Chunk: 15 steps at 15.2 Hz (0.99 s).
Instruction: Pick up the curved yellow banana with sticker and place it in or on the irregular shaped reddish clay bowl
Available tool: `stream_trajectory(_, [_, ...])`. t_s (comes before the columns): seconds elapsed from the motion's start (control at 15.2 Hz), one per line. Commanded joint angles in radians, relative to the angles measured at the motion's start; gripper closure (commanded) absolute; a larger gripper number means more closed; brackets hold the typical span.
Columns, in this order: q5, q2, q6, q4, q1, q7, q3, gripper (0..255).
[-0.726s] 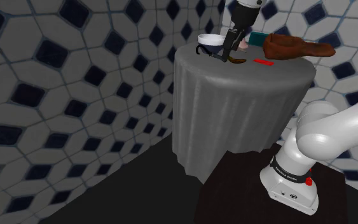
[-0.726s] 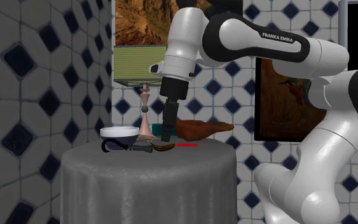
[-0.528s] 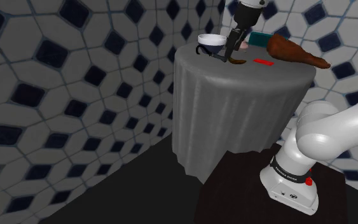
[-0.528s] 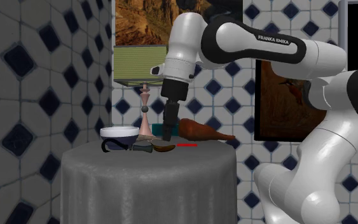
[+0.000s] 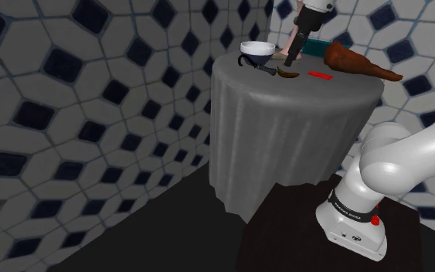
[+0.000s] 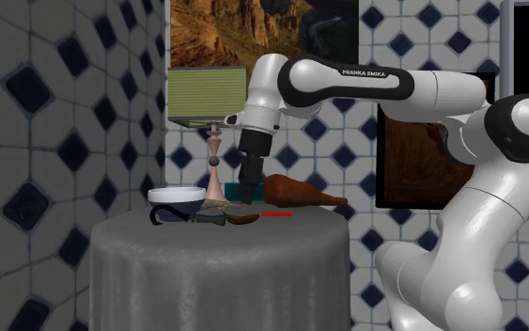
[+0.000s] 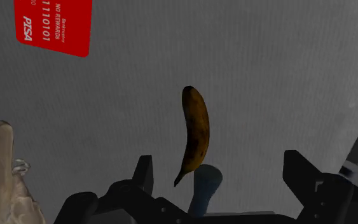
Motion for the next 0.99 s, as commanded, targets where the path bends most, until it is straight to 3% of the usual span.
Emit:
stream_trajectory(0.0, [-0.003,0.007,0.018,-0.01,0.001,-0.028,-0.025,0])
stream_trajectory(0.4, [-0.01,0.009,0.107,-0.097,-0.001,-0.026,-0.035,0])
stream_trajectory(0.92, [-0.01,0.009,0.107,-0.096,-0.001,-0.026,-0.035,0])
